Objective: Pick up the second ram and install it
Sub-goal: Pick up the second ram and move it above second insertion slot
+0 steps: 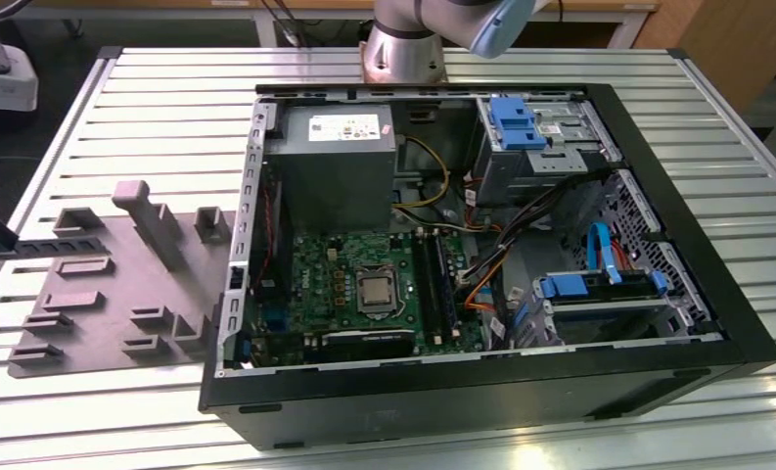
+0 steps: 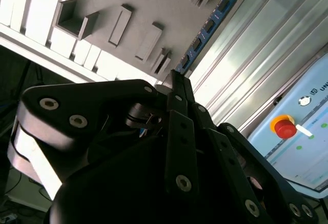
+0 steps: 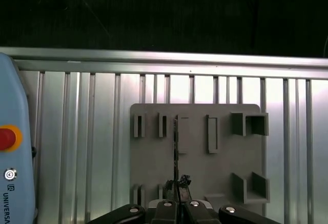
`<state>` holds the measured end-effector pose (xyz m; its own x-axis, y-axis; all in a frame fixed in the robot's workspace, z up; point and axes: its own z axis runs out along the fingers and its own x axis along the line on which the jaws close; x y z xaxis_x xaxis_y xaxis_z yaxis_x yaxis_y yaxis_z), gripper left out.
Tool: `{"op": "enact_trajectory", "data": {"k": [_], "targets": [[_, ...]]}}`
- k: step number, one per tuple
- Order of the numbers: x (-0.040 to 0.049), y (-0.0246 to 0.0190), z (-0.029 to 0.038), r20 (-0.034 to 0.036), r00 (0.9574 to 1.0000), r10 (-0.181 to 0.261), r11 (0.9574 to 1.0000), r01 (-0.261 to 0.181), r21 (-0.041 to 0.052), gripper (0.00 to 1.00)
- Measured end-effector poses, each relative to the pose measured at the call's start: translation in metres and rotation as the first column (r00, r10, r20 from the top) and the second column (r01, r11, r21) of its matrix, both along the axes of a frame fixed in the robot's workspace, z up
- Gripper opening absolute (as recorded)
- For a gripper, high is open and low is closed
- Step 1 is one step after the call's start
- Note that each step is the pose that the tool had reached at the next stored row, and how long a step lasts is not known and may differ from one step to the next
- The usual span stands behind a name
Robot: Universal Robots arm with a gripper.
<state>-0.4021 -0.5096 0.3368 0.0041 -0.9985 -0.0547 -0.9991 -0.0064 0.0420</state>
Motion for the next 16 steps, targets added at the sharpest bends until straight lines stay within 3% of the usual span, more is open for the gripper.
{"op": "enact_trajectory", "data": {"k": [16], "targets": [[0.0000, 0.0000, 0.0089, -0.0001, 1.0000, 0.000, 1.0000, 0.000, 0.0092, 0.12]]}}
